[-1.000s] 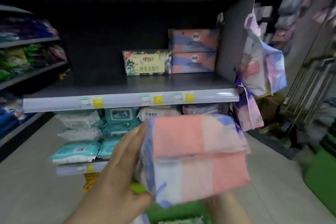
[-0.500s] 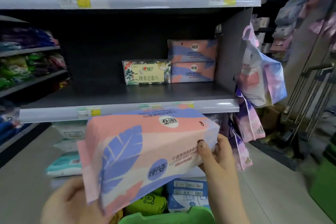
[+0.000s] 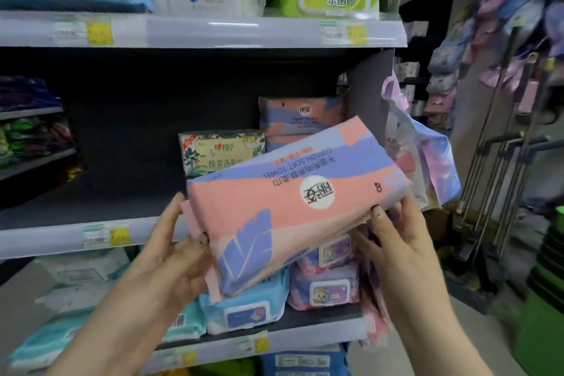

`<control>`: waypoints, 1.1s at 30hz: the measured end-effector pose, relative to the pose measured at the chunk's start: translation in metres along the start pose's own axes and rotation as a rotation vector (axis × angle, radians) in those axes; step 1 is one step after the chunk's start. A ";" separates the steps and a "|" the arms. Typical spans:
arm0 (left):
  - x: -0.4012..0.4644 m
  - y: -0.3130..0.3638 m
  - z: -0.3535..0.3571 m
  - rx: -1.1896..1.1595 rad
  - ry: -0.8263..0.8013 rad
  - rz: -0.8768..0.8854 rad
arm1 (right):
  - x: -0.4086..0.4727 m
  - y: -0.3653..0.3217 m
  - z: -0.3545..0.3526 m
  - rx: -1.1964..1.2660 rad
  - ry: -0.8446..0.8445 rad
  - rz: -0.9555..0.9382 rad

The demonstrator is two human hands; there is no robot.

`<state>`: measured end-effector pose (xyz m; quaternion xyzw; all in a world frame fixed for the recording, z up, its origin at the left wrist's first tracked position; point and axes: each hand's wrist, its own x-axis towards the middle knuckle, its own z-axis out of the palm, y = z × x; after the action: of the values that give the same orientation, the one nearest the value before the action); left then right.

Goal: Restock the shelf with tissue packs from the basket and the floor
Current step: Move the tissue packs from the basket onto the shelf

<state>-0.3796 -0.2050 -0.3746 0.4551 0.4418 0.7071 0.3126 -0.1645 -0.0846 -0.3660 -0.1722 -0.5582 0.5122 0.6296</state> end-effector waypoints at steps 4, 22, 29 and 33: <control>0.014 0.003 0.028 0.013 -0.123 -0.017 | 0.043 -0.018 0.005 0.068 -0.038 0.007; 0.129 -0.023 0.103 0.160 -0.221 -0.108 | 0.196 -0.038 0.036 -0.497 -0.357 0.218; 0.189 -0.019 0.078 0.609 -0.103 -0.128 | 0.220 -0.021 0.063 -1.498 -0.548 -0.398; 0.211 -0.025 0.065 0.520 0.116 -0.149 | 0.233 0.016 0.075 -1.757 -0.659 -0.434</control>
<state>-0.4012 0.0051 -0.3074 0.4450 0.6580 0.5697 0.2106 -0.2724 0.0901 -0.2324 -0.3225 -0.9111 -0.1938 0.1683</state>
